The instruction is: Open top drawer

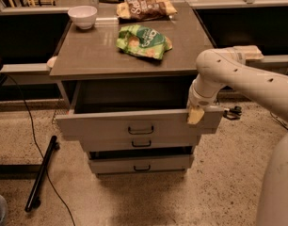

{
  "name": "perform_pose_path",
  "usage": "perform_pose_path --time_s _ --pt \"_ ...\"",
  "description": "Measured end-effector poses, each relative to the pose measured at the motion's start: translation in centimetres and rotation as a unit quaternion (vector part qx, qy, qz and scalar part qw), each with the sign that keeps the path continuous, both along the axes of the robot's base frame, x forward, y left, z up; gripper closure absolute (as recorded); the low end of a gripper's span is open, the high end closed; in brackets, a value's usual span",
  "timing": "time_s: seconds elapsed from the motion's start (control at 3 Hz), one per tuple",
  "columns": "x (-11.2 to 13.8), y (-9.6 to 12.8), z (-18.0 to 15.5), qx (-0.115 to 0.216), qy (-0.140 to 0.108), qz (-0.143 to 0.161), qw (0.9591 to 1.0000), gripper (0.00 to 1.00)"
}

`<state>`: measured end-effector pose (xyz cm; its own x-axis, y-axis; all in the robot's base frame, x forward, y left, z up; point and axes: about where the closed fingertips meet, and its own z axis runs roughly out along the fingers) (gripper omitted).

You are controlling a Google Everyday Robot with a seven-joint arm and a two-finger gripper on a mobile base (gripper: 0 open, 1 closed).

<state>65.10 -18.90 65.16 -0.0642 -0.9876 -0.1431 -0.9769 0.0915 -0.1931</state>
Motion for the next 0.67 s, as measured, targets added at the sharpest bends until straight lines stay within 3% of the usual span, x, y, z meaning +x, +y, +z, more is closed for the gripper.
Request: perform_pose_path --time_s 0.33,0.67 --pt "0.00 0.00 0.00 0.000 0.000 0.000 1.0000 0.87" --pt "0.00 0.00 -0.01 0.000 0.000 0.000 1.0000 0.63"
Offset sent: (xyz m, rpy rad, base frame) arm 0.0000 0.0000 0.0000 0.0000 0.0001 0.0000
